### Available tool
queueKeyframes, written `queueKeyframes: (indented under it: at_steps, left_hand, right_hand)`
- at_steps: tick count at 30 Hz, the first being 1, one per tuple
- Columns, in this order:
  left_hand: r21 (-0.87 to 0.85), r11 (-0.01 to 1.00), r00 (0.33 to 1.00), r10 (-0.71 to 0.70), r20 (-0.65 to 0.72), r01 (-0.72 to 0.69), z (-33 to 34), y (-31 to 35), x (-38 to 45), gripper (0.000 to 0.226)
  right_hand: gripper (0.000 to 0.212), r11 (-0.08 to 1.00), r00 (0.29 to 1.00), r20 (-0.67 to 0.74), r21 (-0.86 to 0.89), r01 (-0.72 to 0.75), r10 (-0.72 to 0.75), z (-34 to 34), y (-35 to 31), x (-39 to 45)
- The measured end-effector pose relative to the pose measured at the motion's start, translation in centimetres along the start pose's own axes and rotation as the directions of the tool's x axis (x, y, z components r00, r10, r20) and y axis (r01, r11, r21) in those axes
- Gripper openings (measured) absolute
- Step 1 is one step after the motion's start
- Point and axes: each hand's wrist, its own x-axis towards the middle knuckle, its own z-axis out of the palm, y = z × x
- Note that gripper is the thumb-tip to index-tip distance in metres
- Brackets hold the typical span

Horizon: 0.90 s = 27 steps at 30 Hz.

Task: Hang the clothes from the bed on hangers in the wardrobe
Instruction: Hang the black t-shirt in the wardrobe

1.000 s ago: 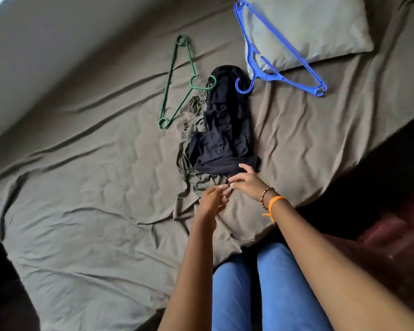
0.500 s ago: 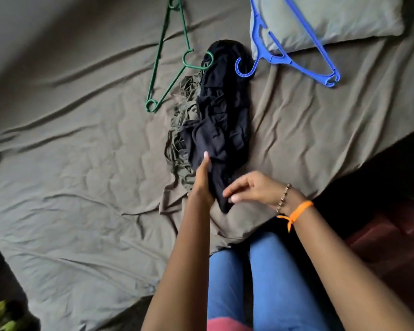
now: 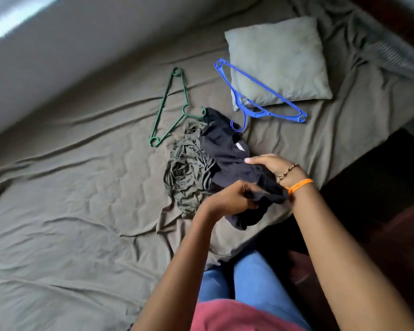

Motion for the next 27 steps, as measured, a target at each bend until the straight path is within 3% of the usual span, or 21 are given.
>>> queueKeyframes:
  at_steps: [1,3,5,6,7,8,9,11,12,13,15,17,20,24,27]
  left_hand:
    - [0.019,1.0,0.999,-0.005,0.053,0.004,-0.5,0.0,-0.5,0.025]
    - [-0.057,0.997,0.997,-0.049,0.063,0.053,-1.5,0.1,-1.8,0.013]
    - [-0.278,0.951,0.97,-0.183,-0.162,0.133,-2.8,0.0,-1.9,0.021]
    - [-0.305,0.946,0.914,-0.219,-0.341,0.113,-3.8,-0.1,-1.9,0.025]
    - [-0.234,0.971,0.825,-0.169,-0.54,0.045,-4.8,-0.1,-2.0,0.022]
    - [-0.059,0.998,0.73,-0.033,-0.682,-0.01,-5.9,0.0,-2.1,0.011]
    - [0.115,0.992,0.678,0.122,-0.725,-0.056,-6.8,0.6,-2.2,0.017]
    - [0.485,0.869,0.703,0.406,-0.584,-0.099,-8.1,2.3,-2.1,0.066]
    - [0.578,0.805,0.742,0.467,-0.481,-0.132,-8.3,3.6,-2.5,0.074]
    - [0.633,0.758,0.772,0.495,-0.399,-0.159,-8.2,5.2,-3.0,0.074]
    - [0.668,0.732,0.791,0.484,-0.373,-0.133,-8.2,7.3,-3.3,0.064]
    - [0.682,0.717,0.74,0.535,-0.408,-0.143,-8.5,9.2,-3.6,0.047]
    - [0.65,0.743,0.679,0.561,-0.473,-0.161,-8.6,12.6,-4.6,0.021]
    - [0.636,0.734,0.583,0.632,-0.511,-0.239,-7.8,16.5,-5.7,0.027]
    - [0.673,0.675,0.571,0.693,-0.44,-0.301,-7.7,18.9,-5.7,0.043]
  right_hand:
    - [0.047,0.995,0.997,-0.063,-0.092,0.026,-0.032,0.3,-0.4,-0.2]
    - [0.027,0.985,0.979,-0.135,-0.104,0.14,-0.154,0.9,-0.7,-0.8]
    - [0.025,0.968,0.959,-0.133,-0.062,0.242,-0.249,1.7,-1.5,-2.0]
    - [0.03,0.952,0.947,-0.106,-0.081,0.295,-0.303,2.3,-1.9,-2.8]
    - [0.036,0.932,0.933,-0.075,-0.118,0.343,-0.352,3.0,-2.3,-3.8]
    - [0.038,0.911,0.918,-0.056,-0.161,0.379,-0.392,3.5,-2.8,-4.6]
    - [0.035,0.893,0.906,-0.041,-0.191,0.407,-0.422,4.0,-3.4,-5.6]
    - [0.026,0.86,0.883,0.025,-0.217,0.462,-0.468,4.6,-4.6,-7.1]
    - [0.023,0.84,0.867,0.071,-0.219,0.496,-0.493,5.0,-5.3,-8.1]
    - [0.026,0.82,0.847,0.09,-0.216,0.53,-0.523,5.2,-6.1,-8.9]
    - [0.042,0.771,0.802,0.087,-0.232,0.593,-0.591,5.5,-7.9,-10.8]
    - [0.043,0.72,0.749,0.075,-0.228,0.656,-0.658,5.4,-9.6,-12.7]
    - [0.029,0.557,0.589,0.031,-0.289,0.779,-0.808,4.7,-11.3,-15.0]
    - [0.038,0.278,0.284,-0.094,-0.633,0.722,-0.954,3.0,-12.9,-15.5]
    - [0.03,0.231,0.207,-0.119,-0.688,0.688,-0.971,1.8,-13.4,-16.2]
